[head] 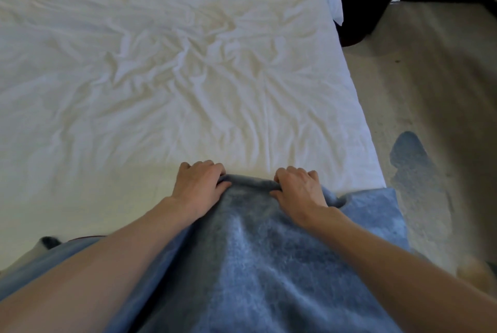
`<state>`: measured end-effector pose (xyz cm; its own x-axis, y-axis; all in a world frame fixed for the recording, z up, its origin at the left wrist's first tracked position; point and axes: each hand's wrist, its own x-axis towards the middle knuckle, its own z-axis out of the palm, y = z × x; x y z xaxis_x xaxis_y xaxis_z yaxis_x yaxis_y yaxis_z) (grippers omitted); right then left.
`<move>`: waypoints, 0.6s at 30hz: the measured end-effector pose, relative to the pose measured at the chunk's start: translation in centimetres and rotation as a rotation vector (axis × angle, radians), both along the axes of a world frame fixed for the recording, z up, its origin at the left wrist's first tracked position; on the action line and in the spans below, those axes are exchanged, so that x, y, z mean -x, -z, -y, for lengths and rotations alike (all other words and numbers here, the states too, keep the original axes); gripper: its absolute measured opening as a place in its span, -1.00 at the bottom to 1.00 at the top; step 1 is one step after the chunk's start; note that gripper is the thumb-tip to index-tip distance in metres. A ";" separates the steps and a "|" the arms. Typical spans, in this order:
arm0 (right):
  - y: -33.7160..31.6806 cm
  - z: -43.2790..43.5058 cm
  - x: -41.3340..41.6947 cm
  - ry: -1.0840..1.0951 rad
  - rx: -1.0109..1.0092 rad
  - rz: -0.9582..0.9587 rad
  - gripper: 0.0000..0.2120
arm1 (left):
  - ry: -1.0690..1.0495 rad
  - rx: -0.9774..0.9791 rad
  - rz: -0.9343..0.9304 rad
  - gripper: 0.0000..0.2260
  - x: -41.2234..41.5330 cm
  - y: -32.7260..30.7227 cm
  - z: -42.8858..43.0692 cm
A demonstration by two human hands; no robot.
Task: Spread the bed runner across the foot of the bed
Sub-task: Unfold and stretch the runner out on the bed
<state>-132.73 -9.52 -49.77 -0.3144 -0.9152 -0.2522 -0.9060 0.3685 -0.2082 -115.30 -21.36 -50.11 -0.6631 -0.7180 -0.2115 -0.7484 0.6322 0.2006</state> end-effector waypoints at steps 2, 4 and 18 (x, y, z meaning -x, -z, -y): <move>0.2 0.1 -0.2 0.007 0.027 0.002 -0.89 | 0.013 0.017 0.026 -0.82 0.0 0.1 0.0; 0.3 0.4 -0.3 0.008 0.051 0.006 -0.90 | 0.012 0.100 0.049 -0.82 0.0 0.1 -0.1; 0.9 1.5 -1.1 0.053 0.093 -0.044 -0.74 | -0.027 0.189 0.133 -0.80 -0.2 0.0 0.6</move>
<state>-131.63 -11.06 -50.65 -0.3721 -0.9158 -0.1514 -0.8948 0.3973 -0.2039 -115.11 -21.96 -50.10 -0.6184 -0.7702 -0.1560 -0.7775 0.6286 -0.0213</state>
